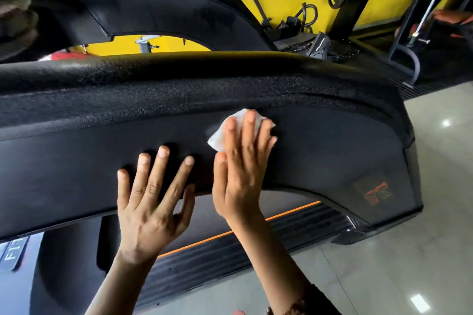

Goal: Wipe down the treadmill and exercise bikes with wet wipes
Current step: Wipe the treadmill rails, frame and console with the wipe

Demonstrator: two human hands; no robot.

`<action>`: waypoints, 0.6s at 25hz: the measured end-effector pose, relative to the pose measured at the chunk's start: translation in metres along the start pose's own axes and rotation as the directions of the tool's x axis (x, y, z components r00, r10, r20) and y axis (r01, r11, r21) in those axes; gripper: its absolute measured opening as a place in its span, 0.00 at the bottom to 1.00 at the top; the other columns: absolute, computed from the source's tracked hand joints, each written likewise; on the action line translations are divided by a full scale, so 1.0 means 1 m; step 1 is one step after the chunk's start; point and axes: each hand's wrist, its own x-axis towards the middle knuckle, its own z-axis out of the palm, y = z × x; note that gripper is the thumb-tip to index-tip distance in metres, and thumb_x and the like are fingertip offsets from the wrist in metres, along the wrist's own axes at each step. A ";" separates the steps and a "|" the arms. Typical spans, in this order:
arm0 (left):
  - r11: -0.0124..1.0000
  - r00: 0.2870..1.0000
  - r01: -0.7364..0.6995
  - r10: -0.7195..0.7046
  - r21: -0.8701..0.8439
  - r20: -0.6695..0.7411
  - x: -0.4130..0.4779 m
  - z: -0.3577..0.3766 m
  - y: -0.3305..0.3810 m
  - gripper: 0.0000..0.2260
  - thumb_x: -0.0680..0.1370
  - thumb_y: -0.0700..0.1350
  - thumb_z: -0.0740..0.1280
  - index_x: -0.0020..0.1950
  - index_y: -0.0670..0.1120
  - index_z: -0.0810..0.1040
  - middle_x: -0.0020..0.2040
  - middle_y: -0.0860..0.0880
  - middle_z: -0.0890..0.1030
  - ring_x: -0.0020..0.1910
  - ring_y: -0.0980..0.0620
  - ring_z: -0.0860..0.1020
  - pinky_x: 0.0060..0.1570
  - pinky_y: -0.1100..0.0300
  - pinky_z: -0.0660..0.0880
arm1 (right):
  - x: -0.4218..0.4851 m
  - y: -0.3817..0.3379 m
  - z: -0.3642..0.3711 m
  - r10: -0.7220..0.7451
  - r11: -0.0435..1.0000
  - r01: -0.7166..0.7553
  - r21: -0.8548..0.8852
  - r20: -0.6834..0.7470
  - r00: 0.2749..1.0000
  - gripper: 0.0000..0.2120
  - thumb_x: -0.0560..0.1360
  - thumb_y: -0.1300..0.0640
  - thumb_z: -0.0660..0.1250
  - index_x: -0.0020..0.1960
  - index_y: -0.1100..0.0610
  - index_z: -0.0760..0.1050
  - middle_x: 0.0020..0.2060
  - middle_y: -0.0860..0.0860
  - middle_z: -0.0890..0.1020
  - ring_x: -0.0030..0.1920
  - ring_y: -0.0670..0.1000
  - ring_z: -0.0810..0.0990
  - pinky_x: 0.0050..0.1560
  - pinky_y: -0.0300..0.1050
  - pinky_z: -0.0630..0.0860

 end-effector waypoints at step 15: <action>0.993 0.993 0.119 -0.119 0.006 -0.022 -0.046 -0.046 -0.089 0.27 0.78 0.47 0.64 0.76 0.50 0.62 0.79 0.46 0.53 0.77 0.46 0.54 0.69 0.46 0.58 | -0.065 -0.061 0.054 -0.224 0.961 0.236 -0.141 0.098 0.970 0.20 0.84 0.51 0.47 0.76 0.46 0.54 0.78 0.46 0.50 0.77 0.53 0.49 0.75 0.51 0.43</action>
